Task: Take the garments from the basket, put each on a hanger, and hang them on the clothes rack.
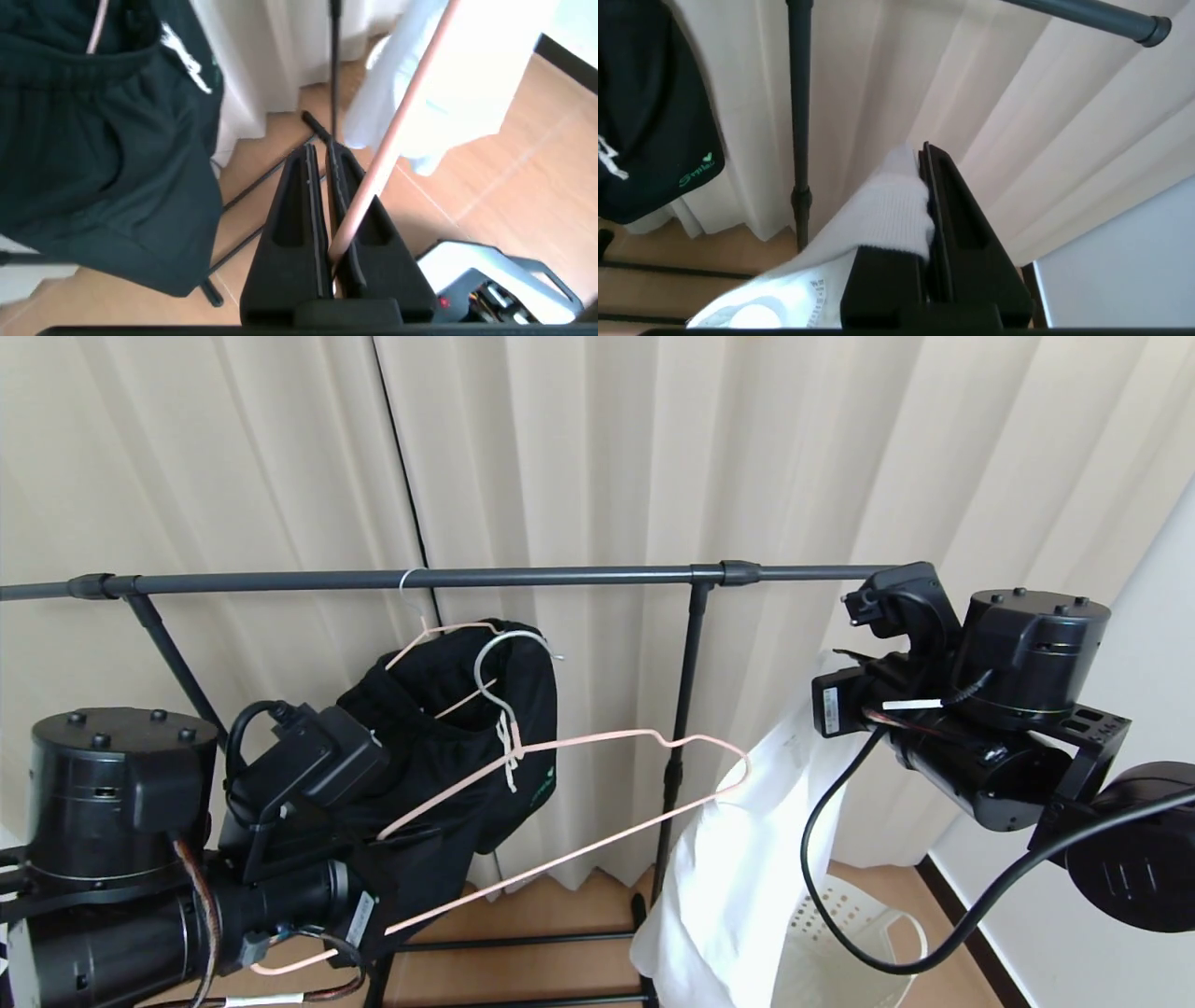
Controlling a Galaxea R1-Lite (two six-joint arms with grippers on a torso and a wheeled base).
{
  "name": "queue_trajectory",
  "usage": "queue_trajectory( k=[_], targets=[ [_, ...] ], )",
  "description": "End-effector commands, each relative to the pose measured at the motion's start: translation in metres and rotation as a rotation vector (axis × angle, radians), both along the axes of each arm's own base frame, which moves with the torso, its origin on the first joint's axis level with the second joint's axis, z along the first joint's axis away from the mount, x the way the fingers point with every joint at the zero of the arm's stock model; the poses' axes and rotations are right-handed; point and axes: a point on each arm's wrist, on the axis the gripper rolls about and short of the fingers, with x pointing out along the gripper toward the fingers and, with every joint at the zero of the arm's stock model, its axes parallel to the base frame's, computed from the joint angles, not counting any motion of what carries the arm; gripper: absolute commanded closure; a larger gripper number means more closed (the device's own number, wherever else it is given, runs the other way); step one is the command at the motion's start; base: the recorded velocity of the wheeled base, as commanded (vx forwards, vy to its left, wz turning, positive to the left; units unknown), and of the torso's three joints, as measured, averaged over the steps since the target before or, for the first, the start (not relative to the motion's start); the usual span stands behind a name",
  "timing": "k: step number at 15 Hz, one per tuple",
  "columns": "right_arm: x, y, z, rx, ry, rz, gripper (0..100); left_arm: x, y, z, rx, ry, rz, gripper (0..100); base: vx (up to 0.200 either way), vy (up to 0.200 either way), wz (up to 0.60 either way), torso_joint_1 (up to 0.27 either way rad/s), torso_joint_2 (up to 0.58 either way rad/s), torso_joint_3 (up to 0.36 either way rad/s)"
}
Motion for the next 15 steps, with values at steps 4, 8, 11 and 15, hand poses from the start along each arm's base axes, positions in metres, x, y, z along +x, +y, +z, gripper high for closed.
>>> queue_trajectory(
  k=[4,8,11,15],
  targets=[
    [0.008,-0.002,-0.008,-0.006,0.011,-0.017,100,0.001,-0.004,0.002,-0.03,0.009,-0.054,100,0.0,0.0,0.0,0.0,0.0,0.0],
    [0.006,-0.001,-0.01,-0.009,0.016,-0.009,100,0.016,-0.017,0.001,-0.033,0.03,-0.06,100,0.0,0.0,0.0,0.0,0.0,0.0],
    [0.002,0.006,-0.011,-0.012,0.02,0.012,100,0.028,-0.033,0.0,-0.076,0.045,-0.062,100,0.0,0.0,0.0,0.0,0.0,0.0],
    [-0.001,0.01,-0.013,-0.014,0.027,0.028,100,0.039,-0.04,-0.006,-0.11,0.043,-0.046,100,0.0,0.0,0.0,0.0,0.0,0.0]
  ],
)
